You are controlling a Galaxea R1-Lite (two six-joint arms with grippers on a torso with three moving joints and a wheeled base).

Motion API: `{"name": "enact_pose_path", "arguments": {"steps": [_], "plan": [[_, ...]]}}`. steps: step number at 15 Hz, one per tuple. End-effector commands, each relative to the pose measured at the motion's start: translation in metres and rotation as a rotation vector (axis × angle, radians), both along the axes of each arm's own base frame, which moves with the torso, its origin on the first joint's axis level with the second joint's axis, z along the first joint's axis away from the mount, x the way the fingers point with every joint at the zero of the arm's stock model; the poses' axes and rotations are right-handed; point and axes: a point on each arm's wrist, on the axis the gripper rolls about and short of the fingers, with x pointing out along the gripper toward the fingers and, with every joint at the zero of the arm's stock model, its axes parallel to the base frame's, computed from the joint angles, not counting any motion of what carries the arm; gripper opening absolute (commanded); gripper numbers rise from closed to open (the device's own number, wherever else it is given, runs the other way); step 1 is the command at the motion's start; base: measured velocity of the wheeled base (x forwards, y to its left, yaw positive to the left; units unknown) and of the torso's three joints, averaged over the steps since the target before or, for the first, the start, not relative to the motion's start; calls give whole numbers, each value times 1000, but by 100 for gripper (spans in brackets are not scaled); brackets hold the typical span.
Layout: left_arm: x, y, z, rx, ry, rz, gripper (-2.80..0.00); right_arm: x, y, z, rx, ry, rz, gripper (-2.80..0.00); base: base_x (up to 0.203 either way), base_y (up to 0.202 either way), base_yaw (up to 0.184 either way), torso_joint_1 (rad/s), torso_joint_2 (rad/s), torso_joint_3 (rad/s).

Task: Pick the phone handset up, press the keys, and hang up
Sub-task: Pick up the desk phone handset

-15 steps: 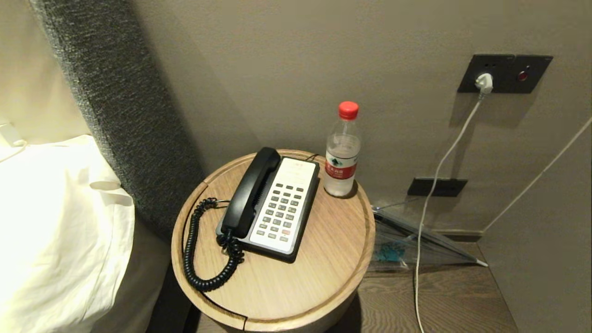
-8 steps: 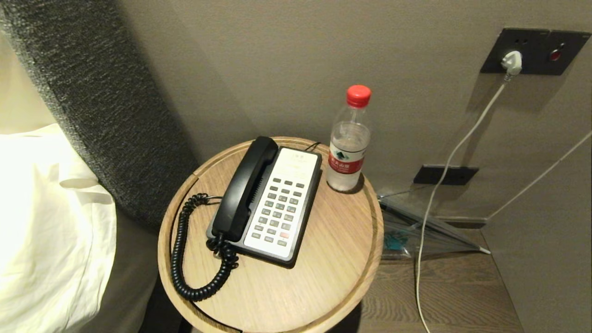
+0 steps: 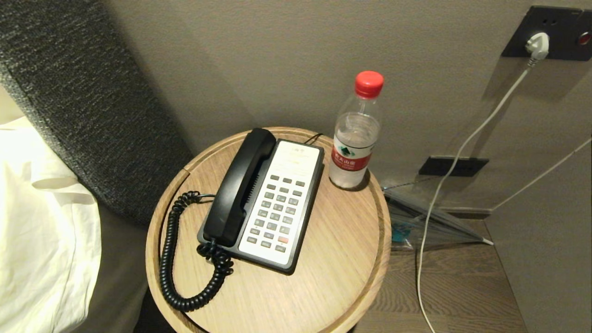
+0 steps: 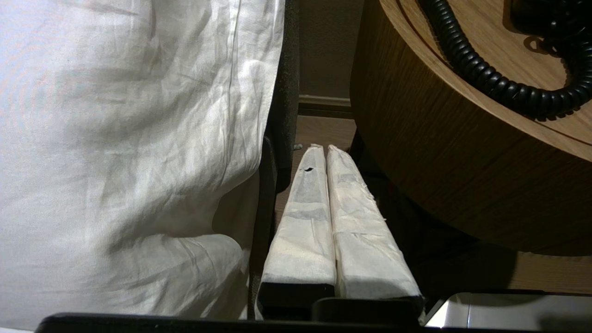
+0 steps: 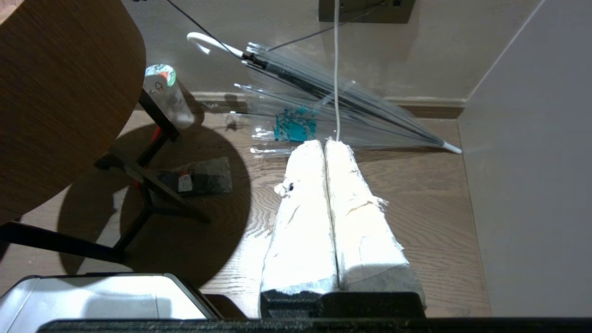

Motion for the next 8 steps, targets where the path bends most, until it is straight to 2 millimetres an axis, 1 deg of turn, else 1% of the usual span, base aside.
{"name": "enact_pose_path", "arguments": {"steps": [1, 7, 8], "plan": [[0, 0, 0, 0, -1, 1, -280, 0, 0, 0, 0, 0, 0, -280, 0, 0, 0, 0, 0, 0], [0, 0, 0, 11, -2, 2, -280, 0, 0, 0, 0, 0, 0, -280, 0, 0, 0, 0, 0, 0], [-1, 0, 4, 10, -18, -2, -280, 0, 0, 0, 0, 0, 0, -280, 0, 0, 0, 0, 0, 0]]}}
